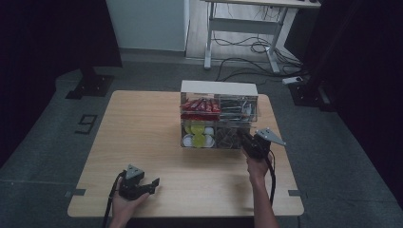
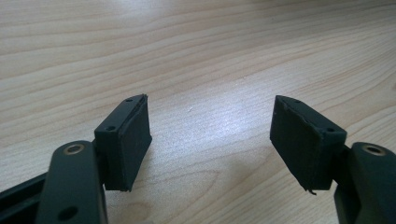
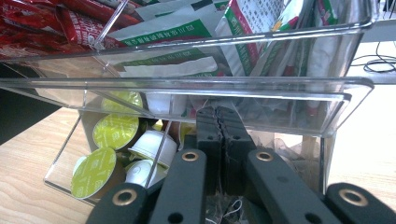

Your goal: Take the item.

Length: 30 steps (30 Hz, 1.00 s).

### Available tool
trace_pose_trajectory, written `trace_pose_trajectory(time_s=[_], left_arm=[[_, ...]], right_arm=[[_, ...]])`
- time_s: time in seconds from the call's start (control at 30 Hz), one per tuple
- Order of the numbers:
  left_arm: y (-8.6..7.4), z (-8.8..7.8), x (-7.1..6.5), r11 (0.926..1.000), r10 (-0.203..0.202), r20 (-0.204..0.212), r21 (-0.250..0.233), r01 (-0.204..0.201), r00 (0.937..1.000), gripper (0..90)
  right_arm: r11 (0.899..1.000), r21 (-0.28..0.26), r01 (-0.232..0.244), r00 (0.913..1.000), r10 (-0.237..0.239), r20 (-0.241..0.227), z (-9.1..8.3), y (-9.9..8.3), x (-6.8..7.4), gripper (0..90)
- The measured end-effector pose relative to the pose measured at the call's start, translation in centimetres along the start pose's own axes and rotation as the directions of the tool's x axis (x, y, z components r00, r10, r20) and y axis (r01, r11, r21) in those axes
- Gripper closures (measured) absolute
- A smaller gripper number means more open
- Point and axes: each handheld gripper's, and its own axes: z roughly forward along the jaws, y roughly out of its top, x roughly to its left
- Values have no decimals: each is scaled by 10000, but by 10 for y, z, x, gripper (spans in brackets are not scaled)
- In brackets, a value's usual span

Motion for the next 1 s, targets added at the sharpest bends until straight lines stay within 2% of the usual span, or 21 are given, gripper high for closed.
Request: trace_pose_trajectory(time_s=[0.33, 0.63, 1.0], left_arm=[[10, 4, -15, 9997, 95, 154, -211, -92, 9998, 295], [32, 2, -31, 9963, 246, 329, -831, -218, 9992, 300], [48, 6, -41, 9948, 404, 441, -957, -360, 9982, 307]], right_arm=[[10000, 34, -61, 10000, 61, 21, -1, -1, -1, 877], [10000, 45, -67, 10000, 67, -34, -1, -1, -2, 878], [10000, -3, -39, 10000, 39, -15, -1, 0, -2, 878]])
